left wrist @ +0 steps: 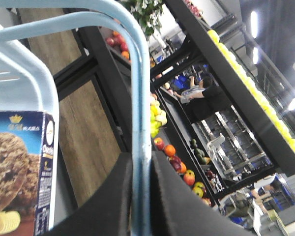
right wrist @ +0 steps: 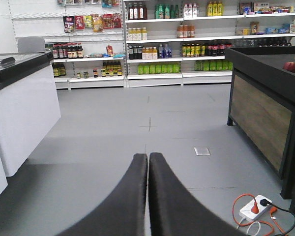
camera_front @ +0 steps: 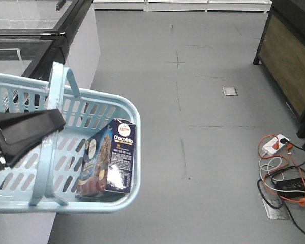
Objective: Left arm holds basket, right arm returns cookies
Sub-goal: 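Swing the held basket with the left arm in front of the robot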
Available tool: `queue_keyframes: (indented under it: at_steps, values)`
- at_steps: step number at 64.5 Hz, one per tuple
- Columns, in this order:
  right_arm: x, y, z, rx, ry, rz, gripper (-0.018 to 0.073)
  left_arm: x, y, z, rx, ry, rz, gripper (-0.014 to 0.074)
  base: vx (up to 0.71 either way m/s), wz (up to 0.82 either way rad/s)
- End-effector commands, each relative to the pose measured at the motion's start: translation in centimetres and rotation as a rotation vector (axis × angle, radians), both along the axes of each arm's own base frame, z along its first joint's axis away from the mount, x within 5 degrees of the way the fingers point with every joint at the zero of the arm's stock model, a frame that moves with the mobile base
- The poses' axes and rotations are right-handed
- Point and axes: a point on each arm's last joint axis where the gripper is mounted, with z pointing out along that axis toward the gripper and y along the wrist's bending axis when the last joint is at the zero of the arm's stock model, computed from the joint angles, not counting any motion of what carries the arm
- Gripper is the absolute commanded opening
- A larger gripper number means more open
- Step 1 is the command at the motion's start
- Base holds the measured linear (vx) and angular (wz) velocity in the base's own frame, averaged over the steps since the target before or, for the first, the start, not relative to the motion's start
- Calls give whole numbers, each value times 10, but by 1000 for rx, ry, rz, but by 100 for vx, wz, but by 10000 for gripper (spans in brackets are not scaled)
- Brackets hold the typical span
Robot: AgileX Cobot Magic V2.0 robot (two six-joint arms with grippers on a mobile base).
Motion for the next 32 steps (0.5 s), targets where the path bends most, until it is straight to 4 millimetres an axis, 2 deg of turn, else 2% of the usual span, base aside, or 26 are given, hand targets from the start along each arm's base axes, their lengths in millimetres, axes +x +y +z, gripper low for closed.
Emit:
queue_keyframes:
  at_steps: [1, 13, 32]
  values:
    - [0, 2, 0, -22, -64, 15, -4, -8, -3, 6, -110, -24, -57, -8, 0, 0]
    - [0, 2, 0, -22, -64, 15, -4, -15, -7, -10, -112, 8, -144, -8, 0, 0]
    - [0, 2, 0, -22, -64, 15, -4, -21, -11, -9, -100, -34, -216, -8, 0, 0]
